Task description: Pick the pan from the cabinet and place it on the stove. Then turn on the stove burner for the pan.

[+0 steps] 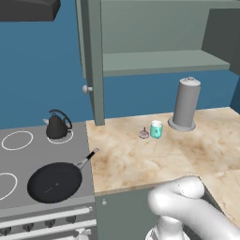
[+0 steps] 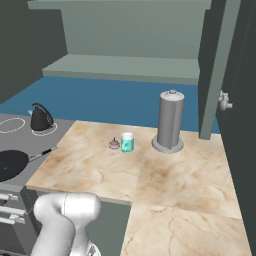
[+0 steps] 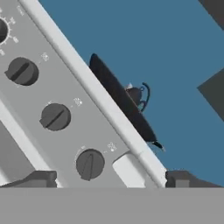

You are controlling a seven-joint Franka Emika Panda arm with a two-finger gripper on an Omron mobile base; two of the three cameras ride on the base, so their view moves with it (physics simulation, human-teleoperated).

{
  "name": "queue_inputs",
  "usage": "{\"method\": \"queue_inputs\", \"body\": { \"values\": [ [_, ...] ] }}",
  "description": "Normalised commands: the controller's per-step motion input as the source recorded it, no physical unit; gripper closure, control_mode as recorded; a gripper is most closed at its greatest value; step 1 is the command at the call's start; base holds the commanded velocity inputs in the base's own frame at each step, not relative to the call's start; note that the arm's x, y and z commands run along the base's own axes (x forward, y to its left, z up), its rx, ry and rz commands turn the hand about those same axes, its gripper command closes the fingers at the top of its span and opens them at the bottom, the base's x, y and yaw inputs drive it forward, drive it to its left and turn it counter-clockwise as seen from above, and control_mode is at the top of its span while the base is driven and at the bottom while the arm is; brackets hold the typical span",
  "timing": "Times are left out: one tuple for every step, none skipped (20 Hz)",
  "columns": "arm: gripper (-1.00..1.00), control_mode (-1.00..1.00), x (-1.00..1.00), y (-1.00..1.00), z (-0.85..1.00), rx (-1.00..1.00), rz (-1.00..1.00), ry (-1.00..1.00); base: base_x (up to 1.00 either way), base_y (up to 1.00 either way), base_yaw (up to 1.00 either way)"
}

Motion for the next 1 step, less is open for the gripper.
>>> {"method": "queue_inputs", "body": {
  "values": [
    [-1.0,-1.0,0.0,-0.02,0.27,0.0,0.03,0.0,0.0,0.0,0.0]
  ]
}}
